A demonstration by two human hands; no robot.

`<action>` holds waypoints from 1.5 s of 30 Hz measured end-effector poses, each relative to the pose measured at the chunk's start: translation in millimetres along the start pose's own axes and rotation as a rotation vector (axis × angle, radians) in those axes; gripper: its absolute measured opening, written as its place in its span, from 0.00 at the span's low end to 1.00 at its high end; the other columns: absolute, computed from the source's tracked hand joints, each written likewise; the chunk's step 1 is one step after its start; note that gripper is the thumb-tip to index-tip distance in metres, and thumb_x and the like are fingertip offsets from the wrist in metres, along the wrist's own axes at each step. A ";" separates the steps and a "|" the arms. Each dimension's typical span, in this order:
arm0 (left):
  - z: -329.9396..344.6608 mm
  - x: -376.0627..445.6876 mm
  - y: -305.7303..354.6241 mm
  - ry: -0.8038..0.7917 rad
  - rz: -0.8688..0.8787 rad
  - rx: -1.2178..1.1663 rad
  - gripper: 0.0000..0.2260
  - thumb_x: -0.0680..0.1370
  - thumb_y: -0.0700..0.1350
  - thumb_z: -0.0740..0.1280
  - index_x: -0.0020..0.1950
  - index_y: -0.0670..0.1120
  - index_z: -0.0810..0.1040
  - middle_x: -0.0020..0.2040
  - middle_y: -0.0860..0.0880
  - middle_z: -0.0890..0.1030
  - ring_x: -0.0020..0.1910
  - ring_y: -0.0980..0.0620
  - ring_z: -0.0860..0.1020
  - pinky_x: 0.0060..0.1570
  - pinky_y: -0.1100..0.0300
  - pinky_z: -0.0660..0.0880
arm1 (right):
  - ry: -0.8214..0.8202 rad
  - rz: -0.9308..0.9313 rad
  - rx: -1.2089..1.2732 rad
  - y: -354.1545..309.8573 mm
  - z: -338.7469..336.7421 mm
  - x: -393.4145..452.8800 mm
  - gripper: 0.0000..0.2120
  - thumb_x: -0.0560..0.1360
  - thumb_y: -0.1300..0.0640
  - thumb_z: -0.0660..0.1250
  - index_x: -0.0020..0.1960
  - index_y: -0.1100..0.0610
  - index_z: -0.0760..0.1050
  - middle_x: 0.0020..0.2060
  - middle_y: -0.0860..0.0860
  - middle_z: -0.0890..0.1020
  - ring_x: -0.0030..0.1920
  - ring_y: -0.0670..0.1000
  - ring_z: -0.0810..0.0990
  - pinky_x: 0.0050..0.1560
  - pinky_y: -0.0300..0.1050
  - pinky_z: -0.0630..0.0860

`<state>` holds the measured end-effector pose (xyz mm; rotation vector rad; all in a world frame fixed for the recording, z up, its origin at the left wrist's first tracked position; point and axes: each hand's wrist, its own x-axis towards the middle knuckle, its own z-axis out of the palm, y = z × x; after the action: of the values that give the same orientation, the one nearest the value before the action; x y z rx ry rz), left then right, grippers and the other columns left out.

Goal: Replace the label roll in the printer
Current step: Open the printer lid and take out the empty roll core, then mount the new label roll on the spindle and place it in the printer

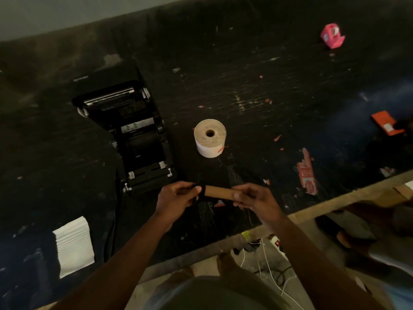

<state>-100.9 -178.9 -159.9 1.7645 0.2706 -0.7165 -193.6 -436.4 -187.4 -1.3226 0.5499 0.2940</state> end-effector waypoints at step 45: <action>19.4 88.2 101.4 0.134 0.046 0.192 0.23 0.69 0.61 0.78 0.60 0.50 0.86 0.57 0.49 0.86 0.60 0.48 0.83 0.56 0.51 0.81 | 0.519 -0.282 -0.643 32.7 -9.8 10.2 0.14 0.73 0.59 0.78 0.55 0.53 0.78 0.52 0.49 0.83 0.54 0.50 0.83 0.55 0.50 0.83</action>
<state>15.2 -244.9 -135.0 1.9986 0.2578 -0.6083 -203.6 -439.3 -221.4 -2.1021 0.7206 -0.1332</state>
